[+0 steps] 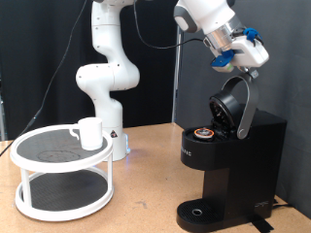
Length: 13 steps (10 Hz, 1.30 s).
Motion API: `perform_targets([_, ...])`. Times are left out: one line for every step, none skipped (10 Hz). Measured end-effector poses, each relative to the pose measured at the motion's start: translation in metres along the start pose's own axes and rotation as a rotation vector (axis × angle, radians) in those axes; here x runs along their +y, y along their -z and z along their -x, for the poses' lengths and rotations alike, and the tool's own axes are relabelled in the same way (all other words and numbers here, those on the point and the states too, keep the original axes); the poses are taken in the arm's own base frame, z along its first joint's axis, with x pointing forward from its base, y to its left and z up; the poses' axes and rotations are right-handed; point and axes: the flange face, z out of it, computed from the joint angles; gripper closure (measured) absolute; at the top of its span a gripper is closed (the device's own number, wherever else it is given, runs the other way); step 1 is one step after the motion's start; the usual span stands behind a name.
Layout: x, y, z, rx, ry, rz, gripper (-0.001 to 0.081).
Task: Make a cup of coffee with the keurig machine
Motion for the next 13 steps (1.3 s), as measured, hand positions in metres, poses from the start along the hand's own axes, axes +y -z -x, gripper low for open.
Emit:
perform_targets([-0.003,0.004,-0.002,0.002,-0.002,0.002,0.0801])
perform_targets([-0.009,0.011,-0.005,0.004,0.001,0.004,0.0805])
perform_targets([-0.016,0.018,-0.008,0.006,0.001,0.007,0.0806])
perform_targets([-0.025,0.025,-0.012,0.009,-0.005,0.009,0.0806])
perform_targets([-0.034,0.032,-0.017,0.015,-0.012,0.007,0.0806])
perform_targets([-0.042,0.037,-0.020,0.023,-0.019,-0.001,0.0806])
perform_targets([-0.051,0.042,-0.025,0.037,-0.020,-0.020,0.0806])
perform_targets([-0.060,0.047,-0.030,0.063,-0.018,-0.044,0.0806])
perform_targets([-0.070,0.050,-0.038,0.092,-0.016,-0.068,0.0806])
perform_targets([-0.079,0.052,-0.045,0.109,-0.021,-0.085,0.0806])
perform_targets([-0.086,0.053,-0.051,0.116,-0.024,-0.092,0.0806])
perform_targets([-0.091,0.053,-0.056,0.118,-0.023,-0.094,0.0806])
perform_targets([-0.096,0.053,-0.060,0.119,-0.024,-0.098,0.0806])
